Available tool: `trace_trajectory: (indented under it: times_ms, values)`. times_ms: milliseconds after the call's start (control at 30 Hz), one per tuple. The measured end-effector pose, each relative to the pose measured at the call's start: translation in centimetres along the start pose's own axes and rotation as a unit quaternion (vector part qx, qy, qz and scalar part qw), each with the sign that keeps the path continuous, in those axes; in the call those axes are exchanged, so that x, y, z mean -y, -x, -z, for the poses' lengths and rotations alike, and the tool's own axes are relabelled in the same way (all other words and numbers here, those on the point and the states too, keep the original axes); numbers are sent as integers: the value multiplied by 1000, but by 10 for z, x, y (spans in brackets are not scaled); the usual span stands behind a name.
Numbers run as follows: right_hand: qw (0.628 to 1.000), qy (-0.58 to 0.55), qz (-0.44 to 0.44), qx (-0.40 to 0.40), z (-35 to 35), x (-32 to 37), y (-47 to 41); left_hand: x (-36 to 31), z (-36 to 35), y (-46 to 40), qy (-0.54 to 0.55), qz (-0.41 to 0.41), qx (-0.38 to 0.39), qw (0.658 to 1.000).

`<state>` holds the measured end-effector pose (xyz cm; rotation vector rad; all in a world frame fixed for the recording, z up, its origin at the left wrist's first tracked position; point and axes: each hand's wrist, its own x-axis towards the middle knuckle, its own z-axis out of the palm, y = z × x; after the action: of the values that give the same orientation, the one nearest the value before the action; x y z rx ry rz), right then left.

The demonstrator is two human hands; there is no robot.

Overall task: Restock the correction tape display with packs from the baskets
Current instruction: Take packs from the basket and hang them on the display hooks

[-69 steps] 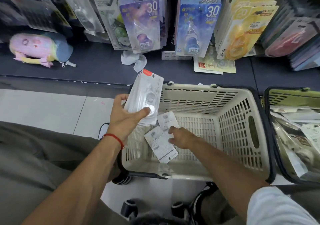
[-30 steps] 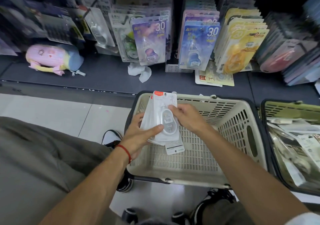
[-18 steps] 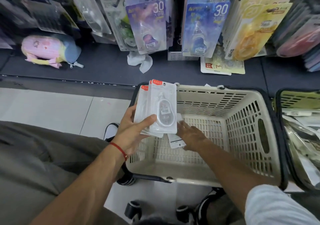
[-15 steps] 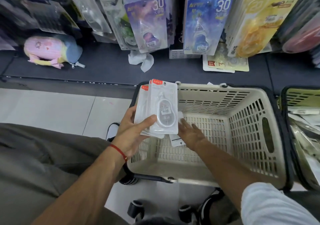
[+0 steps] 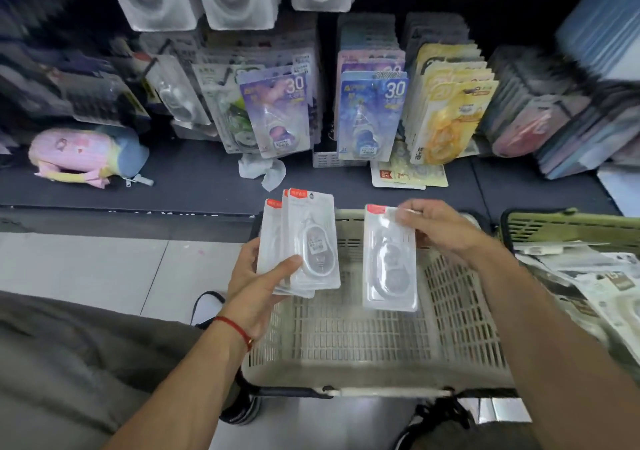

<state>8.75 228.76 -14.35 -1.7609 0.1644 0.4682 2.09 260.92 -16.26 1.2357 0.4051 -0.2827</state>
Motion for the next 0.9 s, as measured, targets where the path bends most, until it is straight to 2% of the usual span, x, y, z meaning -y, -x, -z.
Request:
trace_trajectory:
  times_ms: [100,200,333,500,567,700,767,833,900]
  values:
    - [998,-17,55,-25,-14,51,5,-8,-14,9,6,-14,40,999]
    - [990,55,97,-81,-40,92,4,-26,-25,15,34,-34,69,996]
    - [958,145,134,-206,-59,132,9,-62,-38,20,64,-63,73,993]
    - [931,148,199,-266,-73,167,18,-111,-62,22,40,-95,86,991]
    - [931,128,213,-266,-75,187,17,-136,-68,20,44,-99,69,992]
    - [960,-8,209,-188,-70,217,19,-188,-60,13,45,-99,71,992]
    - [959,-60,223,-164,-62,228,25,-211,-51,8,19,-122,73,990]
    - [948,-66,258,-173,-52,239,26,-230,-44,4,-3,-156,71,985]
    - [929,-48,286,-230,-44,253,22,-245,-40,1,-15,-186,68,980]
